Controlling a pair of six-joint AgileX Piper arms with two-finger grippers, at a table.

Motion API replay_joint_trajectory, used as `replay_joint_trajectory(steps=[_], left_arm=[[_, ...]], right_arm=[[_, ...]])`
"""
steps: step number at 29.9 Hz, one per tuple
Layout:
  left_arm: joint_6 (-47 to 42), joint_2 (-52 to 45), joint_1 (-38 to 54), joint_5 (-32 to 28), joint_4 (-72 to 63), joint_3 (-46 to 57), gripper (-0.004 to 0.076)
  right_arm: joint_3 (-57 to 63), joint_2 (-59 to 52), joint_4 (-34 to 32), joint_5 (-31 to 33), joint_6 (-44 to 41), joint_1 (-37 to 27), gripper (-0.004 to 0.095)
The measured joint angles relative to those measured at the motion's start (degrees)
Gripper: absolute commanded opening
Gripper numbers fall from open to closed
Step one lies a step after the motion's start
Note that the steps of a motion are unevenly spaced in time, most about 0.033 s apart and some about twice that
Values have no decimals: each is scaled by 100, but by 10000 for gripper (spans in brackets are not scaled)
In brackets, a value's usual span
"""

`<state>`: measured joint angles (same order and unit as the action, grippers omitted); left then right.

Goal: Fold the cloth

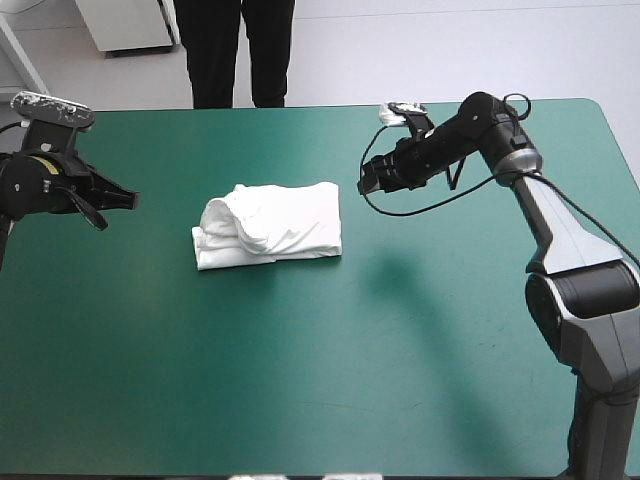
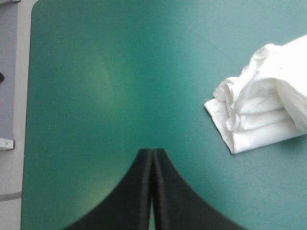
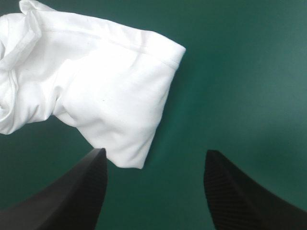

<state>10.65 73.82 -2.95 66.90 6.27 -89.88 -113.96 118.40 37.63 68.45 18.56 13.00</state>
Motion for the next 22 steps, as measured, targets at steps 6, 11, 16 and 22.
replay_joint_trajectory(steps=[6, 11, 16, 22], left_arm=[[0, 0, 0, 5, 0, 0, -9], [0, 0, 0, 17, -6, 4, -9], [0, 0, 0, 24, -11, 4, -9], [0, 0, 0, 28, -23, 4, -9]], right_arm=[[2, 563, 419, -156, 180, 229, 554], [2, 967, 645, -198, 293, 334, 554], [-70, 1223, 930, -278, 331, 401, 554], [-189, 1393, 1000, -398, 337, 543, 554]])
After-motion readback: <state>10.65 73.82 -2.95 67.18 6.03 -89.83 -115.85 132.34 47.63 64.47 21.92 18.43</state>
